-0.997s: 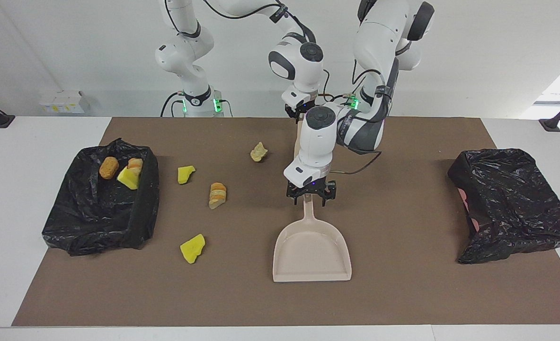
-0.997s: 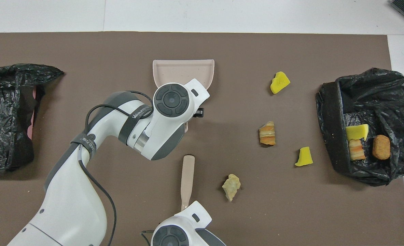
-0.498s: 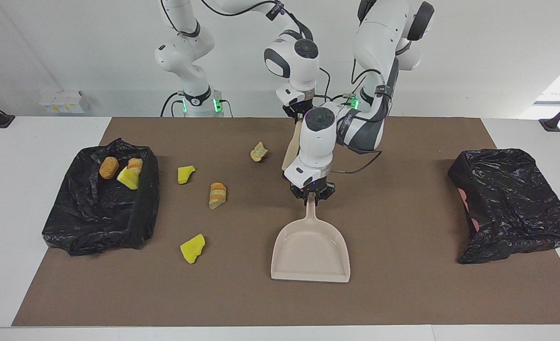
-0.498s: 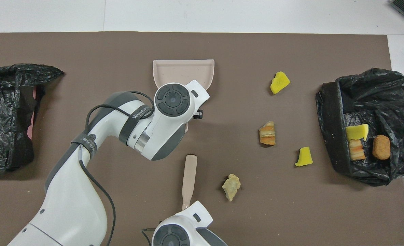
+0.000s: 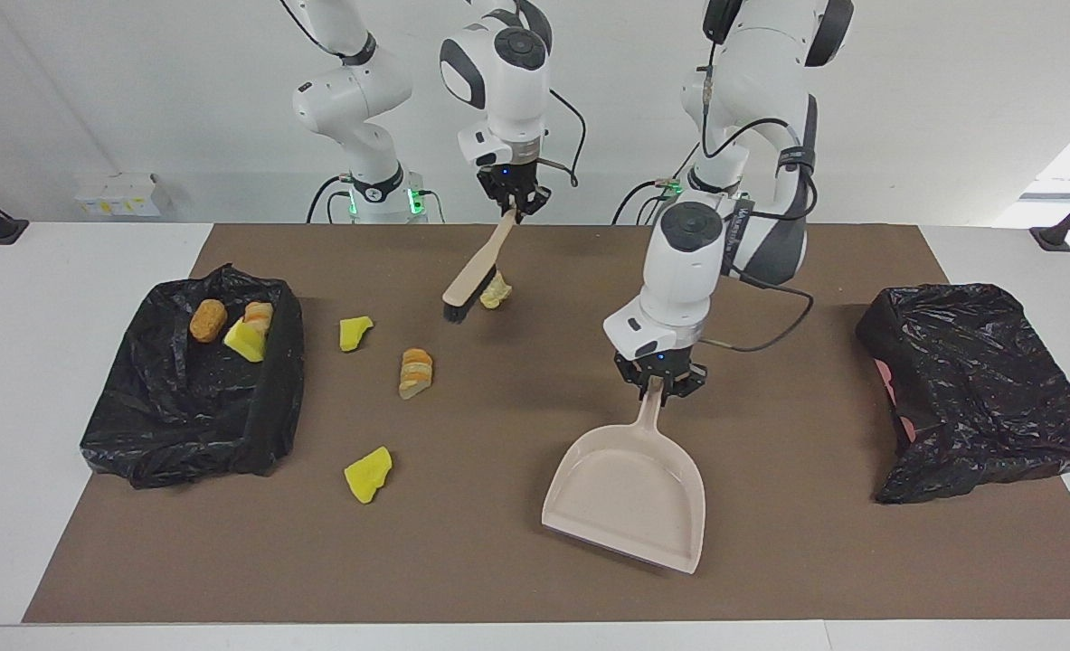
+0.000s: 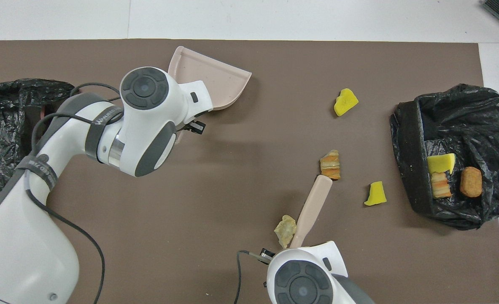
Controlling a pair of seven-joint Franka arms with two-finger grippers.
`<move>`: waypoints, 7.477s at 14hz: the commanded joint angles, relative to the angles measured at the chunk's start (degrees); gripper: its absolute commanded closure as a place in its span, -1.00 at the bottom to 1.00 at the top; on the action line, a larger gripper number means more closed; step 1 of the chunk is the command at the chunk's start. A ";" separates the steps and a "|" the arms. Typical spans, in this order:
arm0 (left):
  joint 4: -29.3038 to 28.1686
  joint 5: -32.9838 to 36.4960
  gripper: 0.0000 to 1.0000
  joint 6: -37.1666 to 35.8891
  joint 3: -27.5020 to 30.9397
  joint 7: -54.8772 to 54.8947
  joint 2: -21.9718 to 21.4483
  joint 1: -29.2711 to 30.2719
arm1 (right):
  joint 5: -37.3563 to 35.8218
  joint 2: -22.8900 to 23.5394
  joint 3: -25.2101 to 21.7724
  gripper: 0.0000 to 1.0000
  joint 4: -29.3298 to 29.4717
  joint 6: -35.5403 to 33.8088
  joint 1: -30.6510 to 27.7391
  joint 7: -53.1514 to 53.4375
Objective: Sweep and dump trash in bin
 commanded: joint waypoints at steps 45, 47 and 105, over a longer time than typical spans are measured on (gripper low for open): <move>-20.69 -0.51 1.00 12.10 -0.87 48.51 -10.34 -6.70 | 4.84 13.74 6.29 1.00 11.51 -3.18 -12.83 -44.33; -20.60 -0.60 1.00 12.10 -0.79 48.51 -10.34 -6.61 | 5.03 11.45 6.28 1.00 12.30 -5.98 -13.28 -44.34; -27.53 0.36 1.00 2.51 -0.61 65.74 -18.68 -3.17 | 13.45 3.36 9.36 1.00 4.67 -12.06 -18.38 -23.08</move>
